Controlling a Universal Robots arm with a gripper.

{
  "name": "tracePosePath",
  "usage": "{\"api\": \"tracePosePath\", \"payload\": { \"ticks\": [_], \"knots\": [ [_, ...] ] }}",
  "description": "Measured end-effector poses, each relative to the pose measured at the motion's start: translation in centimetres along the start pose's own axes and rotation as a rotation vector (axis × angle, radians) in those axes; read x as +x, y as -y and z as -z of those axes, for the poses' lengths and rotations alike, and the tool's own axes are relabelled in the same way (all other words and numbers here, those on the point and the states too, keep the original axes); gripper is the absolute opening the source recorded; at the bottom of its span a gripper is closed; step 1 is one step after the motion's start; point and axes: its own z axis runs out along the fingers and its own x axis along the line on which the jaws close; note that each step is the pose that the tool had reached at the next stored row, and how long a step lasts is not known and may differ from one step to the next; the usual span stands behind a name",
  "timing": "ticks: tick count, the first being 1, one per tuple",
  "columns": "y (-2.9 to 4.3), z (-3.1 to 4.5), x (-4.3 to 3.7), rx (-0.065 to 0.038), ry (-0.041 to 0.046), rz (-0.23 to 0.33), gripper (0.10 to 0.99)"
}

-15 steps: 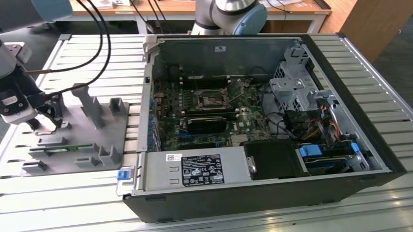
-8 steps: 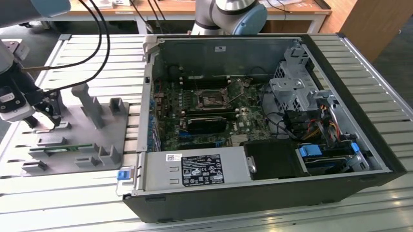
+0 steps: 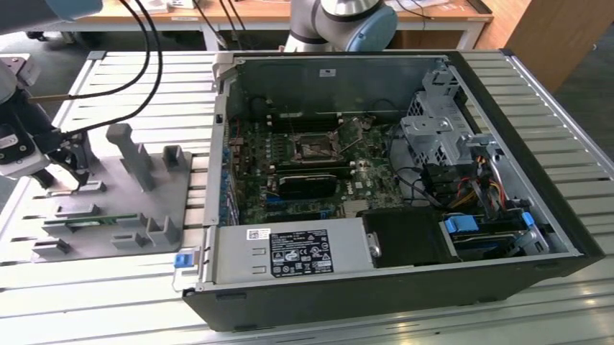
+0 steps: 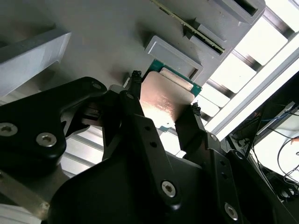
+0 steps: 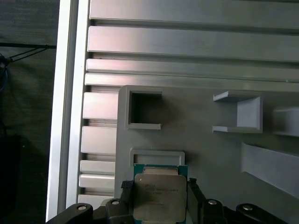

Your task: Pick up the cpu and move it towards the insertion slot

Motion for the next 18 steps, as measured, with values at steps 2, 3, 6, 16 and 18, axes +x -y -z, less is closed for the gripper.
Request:
{"api": "tracePosePath", "payload": {
  "ticks": [2,3,6,16,18],
  "knots": [
    [-0.01,0.13,0.00,0.000,0.0000,0.000,0.545],
    [-0.01,0.20,0.00,0.000,0.0002,0.000,0.545],
    [-0.01,0.26,0.00,0.000,0.0000,0.000,0.545],
    [-0.02,0.45,0.00,0.000,0.0000,0.000,0.545],
    [-0.02,0.50,0.00,0.000,0.0000,0.000,0.545]
  ]
}}
